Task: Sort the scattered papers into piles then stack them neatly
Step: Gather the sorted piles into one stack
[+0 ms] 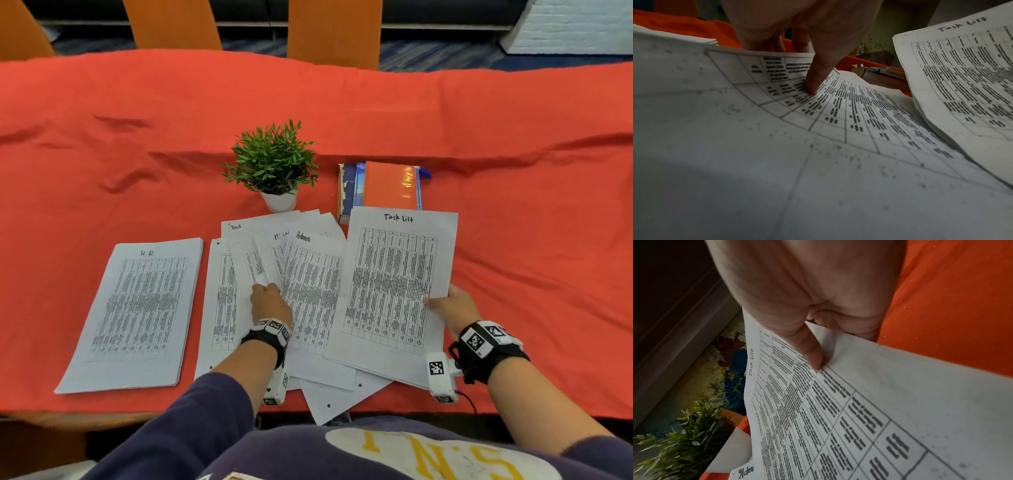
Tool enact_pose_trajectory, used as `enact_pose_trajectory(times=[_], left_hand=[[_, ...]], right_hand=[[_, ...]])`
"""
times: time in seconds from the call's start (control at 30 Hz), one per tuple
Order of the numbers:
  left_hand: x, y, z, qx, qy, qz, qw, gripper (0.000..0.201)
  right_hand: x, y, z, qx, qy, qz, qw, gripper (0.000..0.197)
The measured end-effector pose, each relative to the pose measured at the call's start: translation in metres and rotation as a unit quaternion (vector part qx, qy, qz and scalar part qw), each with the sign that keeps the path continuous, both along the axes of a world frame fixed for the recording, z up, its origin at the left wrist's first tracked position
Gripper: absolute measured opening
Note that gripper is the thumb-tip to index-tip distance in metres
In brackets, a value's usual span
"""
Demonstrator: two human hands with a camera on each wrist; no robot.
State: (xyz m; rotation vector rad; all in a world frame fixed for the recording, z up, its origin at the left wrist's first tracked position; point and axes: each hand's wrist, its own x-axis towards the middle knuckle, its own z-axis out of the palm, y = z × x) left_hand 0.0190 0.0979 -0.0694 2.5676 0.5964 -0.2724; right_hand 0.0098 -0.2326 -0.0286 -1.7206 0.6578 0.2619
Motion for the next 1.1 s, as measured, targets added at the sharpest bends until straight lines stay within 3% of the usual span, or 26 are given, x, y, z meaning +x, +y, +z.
enact_pose_trajectory(times=[0.13,0.3,0.43,0.7,0.93,1.1], left_hand=[[0.0,-0.002,0.004,-0.031,-0.019,-0.002,0.999,0.033],[0.003,-0.006,0.014,-0.166,-0.045,0.055,0.984,0.048],[0.002,-0.007,0.027,-0.151,-0.053,0.016,0.987,0.037],[-0.005,0.009,0.064,-0.201,-0.133,0.058,0.969,0.018],[-0.006,0.047,0.136,-0.244,-0.241,0.013,0.939,0.004],[-0.006,0.046,0.161,-0.306,-0.221,0.009,0.926,0.026]], right_hand=[[-0.001,0.001,0.003,0.008,0.007,-0.009,1.0,0.038],[-0.002,0.001,0.007,0.008,0.013,-0.012,1.0,0.038],[-0.003,0.0,0.012,0.002,0.015,-0.014,1.0,0.037],[0.006,-0.014,0.007,0.014,0.01,-0.033,0.999,0.038],[0.028,-0.042,0.002,0.011,0.003,-0.077,0.997,0.041],[0.043,-0.03,0.016,0.026,-0.02,-0.052,0.998,0.038]])
